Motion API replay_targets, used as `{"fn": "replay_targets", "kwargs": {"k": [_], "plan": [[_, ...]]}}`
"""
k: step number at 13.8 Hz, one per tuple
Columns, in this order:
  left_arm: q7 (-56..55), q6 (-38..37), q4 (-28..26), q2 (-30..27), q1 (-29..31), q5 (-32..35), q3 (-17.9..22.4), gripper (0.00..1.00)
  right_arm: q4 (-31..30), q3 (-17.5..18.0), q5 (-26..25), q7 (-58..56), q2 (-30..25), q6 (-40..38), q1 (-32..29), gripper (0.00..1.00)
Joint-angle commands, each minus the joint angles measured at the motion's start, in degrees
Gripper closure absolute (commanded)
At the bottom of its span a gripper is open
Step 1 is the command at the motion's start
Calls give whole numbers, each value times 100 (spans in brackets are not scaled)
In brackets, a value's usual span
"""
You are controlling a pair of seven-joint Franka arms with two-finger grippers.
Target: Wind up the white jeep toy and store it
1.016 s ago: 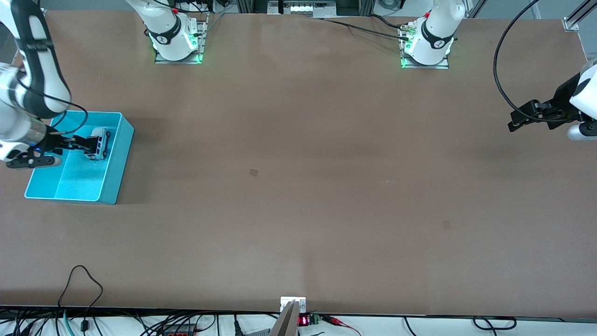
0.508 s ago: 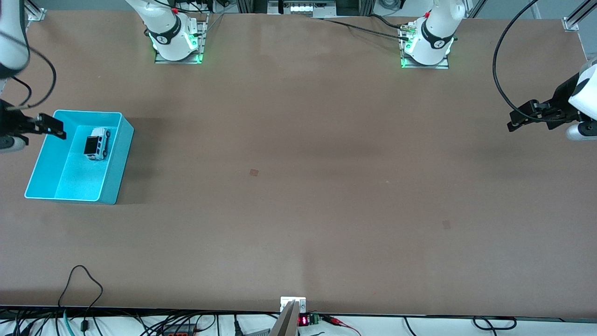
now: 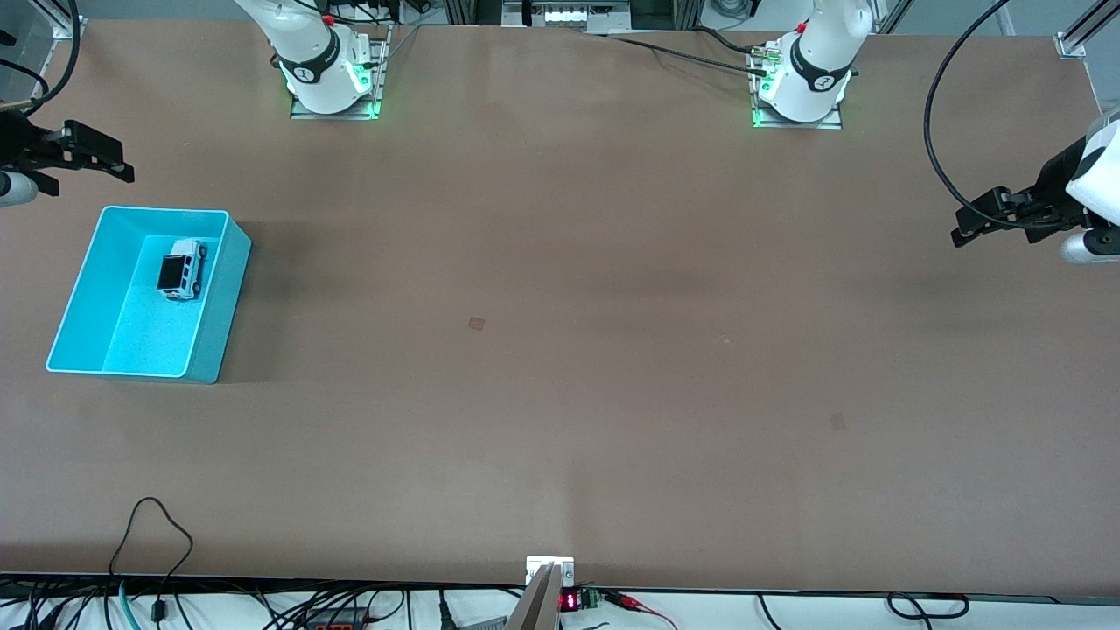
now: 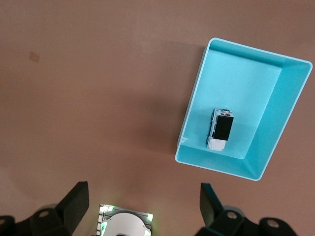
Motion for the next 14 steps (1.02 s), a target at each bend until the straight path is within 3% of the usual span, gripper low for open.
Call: {"fn": "replay_targets", "kwargs": {"k": [1, 14], "plan": [[66, -17, 17, -34, 14, -72, -22, 0, 122, -744, 97, 168, 30, -103, 741, 0], [66, -25, -71, -87, 23, -151, -31, 0, -72, -543, -43, 106, 91, 46, 706, 0]]}}
